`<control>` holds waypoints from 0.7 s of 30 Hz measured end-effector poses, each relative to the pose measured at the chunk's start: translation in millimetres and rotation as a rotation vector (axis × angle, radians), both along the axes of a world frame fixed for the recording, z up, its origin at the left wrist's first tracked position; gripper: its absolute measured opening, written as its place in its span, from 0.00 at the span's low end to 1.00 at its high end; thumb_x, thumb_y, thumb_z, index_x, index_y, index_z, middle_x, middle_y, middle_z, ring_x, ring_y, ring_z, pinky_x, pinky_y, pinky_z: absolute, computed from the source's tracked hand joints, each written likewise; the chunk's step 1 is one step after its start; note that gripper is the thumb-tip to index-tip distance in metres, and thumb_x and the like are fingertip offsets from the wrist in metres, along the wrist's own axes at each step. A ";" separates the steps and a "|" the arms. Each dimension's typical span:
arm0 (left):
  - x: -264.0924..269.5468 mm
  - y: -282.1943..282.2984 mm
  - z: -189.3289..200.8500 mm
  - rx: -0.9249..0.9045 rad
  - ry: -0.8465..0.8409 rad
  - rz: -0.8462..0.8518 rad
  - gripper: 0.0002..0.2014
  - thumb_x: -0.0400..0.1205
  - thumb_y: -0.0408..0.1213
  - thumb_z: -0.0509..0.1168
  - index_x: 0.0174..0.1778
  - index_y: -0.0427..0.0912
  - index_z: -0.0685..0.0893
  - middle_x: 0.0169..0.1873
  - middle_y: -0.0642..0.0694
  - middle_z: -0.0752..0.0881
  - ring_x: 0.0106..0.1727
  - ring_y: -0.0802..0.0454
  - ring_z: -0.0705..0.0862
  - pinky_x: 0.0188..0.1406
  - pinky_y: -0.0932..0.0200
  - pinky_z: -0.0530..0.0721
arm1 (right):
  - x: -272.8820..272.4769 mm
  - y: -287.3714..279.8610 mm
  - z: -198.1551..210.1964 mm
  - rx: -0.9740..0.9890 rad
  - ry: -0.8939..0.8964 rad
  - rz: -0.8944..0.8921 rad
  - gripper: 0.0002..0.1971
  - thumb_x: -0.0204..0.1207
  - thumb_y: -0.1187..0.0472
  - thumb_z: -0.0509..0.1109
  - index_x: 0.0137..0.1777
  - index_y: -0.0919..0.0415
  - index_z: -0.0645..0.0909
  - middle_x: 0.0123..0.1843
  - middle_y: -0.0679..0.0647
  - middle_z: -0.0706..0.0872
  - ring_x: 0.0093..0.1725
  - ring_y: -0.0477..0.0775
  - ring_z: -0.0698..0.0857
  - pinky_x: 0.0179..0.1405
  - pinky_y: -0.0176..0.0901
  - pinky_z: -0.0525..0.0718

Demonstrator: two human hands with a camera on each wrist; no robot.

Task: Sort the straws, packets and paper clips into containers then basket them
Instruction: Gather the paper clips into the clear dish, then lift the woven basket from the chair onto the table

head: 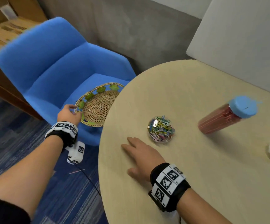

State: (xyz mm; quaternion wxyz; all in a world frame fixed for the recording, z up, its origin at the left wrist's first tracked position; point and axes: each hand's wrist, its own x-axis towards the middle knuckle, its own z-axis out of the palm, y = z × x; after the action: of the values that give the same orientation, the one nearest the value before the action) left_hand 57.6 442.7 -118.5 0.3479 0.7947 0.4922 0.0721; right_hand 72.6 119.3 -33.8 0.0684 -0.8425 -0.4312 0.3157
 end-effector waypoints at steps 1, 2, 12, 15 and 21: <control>0.5 12.5 -14.3 -0.034 0.039 0.028 0.16 0.79 0.41 0.71 0.61 0.42 0.81 0.29 0.51 0.78 0.50 0.39 0.86 0.46 0.52 0.79 | 6.0 0.8 -1.7 -0.017 0.003 0.024 0.44 0.74 0.50 0.76 0.86 0.46 0.54 0.89 0.47 0.44 0.87 0.50 0.49 0.82 0.50 0.62; 1.0 22.8 -29.6 -0.071 0.078 0.052 0.19 0.78 0.41 0.72 0.64 0.40 0.80 0.30 0.49 0.79 0.51 0.38 0.86 0.47 0.51 0.79 | 11.2 1.5 -3.1 -0.033 -0.001 0.055 0.45 0.73 0.49 0.76 0.86 0.44 0.54 0.88 0.44 0.41 0.87 0.48 0.46 0.82 0.51 0.63; 33.0 71.5 -150.8 -0.470 0.292 0.096 0.21 0.80 0.53 0.67 0.57 0.38 0.86 0.36 0.40 0.84 0.37 0.41 0.82 0.44 0.49 0.82 | 32.5 4.0 -28.1 -0.109 -0.243 0.333 0.58 0.55 0.15 0.59 0.85 0.42 0.59 0.88 0.51 0.57 0.83 0.54 0.64 0.72 0.47 0.70; 40.5 76.2 -163.9 -0.461 0.328 0.064 0.17 0.80 0.49 0.67 0.55 0.39 0.81 0.45 0.37 0.83 0.41 0.39 0.81 0.39 0.50 0.78 | 33.5 2.4 -36.2 -0.129 -0.233 0.366 0.57 0.58 0.15 0.56 0.85 0.46 0.61 0.87 0.55 0.59 0.83 0.58 0.65 0.73 0.50 0.69; 46.5 82.6 -180.4 -0.430 0.265 0.095 0.10 0.83 0.39 0.65 0.41 0.34 0.80 0.43 0.34 0.82 0.40 0.38 0.79 0.41 0.50 0.75 | 29.6 2.7 -46.3 -0.144 -0.235 0.351 0.47 0.71 0.19 0.44 0.85 0.47 0.61 0.87 0.57 0.60 0.82 0.60 0.65 0.71 0.59 0.74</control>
State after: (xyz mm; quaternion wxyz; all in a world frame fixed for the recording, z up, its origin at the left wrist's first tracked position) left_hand 104.1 525.4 -298.9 0.4375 0.6809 0.5745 -0.1226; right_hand 102.1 122.0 -80.1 -0.0989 -0.7881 -0.5526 0.2525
